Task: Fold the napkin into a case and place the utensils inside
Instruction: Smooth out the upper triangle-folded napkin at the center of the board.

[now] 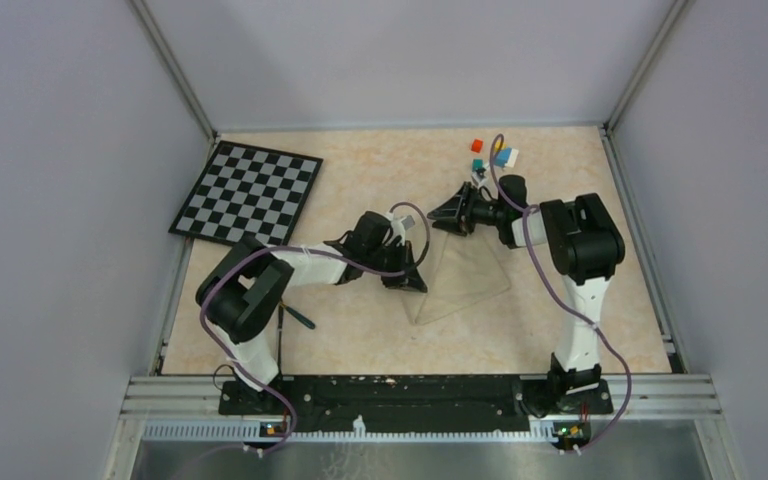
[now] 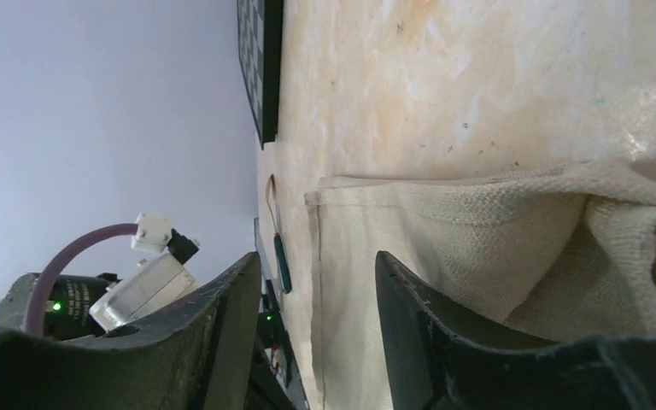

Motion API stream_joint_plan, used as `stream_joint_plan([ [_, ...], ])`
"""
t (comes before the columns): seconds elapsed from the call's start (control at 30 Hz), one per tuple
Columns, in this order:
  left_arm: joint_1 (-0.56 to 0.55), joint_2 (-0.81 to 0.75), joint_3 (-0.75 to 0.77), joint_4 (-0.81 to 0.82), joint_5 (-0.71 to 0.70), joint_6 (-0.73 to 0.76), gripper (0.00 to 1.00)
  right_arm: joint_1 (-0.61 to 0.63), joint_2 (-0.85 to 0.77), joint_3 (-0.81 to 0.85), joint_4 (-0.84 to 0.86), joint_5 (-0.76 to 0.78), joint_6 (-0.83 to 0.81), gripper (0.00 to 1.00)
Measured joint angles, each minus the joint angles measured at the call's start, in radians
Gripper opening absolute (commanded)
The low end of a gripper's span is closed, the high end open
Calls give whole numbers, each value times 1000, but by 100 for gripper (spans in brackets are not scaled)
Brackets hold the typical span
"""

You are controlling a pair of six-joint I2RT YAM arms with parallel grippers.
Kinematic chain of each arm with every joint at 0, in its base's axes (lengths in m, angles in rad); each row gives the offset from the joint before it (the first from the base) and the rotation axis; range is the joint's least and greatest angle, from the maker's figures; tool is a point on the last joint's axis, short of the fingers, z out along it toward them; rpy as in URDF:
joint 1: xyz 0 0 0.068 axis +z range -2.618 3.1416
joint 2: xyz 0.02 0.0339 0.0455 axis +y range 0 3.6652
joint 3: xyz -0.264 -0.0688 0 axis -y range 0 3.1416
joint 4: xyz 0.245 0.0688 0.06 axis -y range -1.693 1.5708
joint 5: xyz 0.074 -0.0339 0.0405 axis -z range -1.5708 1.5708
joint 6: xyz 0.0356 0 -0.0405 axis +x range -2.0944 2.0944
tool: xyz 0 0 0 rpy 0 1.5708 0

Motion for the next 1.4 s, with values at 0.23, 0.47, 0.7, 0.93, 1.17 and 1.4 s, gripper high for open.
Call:
stream_joint_plan([
  [0.23,7,32,-105,118,1,-7,21,0,11,1,-10,0,-23,61],
  [0.47,-34,23,-168,219,5,-10,37,0,11,6,-77,13,-76,63],
  [0.7,-60,-105,-207,112,-57,68,64,-1,11,30,-134,13,-109,64],
  [0.93,-59,-158,-47,-73,-33,130,82,-1,-6,35,-150,6,-105,64],
  [1.17,-59,-77,55,6,37,132,85,26,-63,-15,-63,3,-50,65],
  [1.4,-60,32,3,87,66,132,85,63,-51,-80,31,-9,9,65],
])
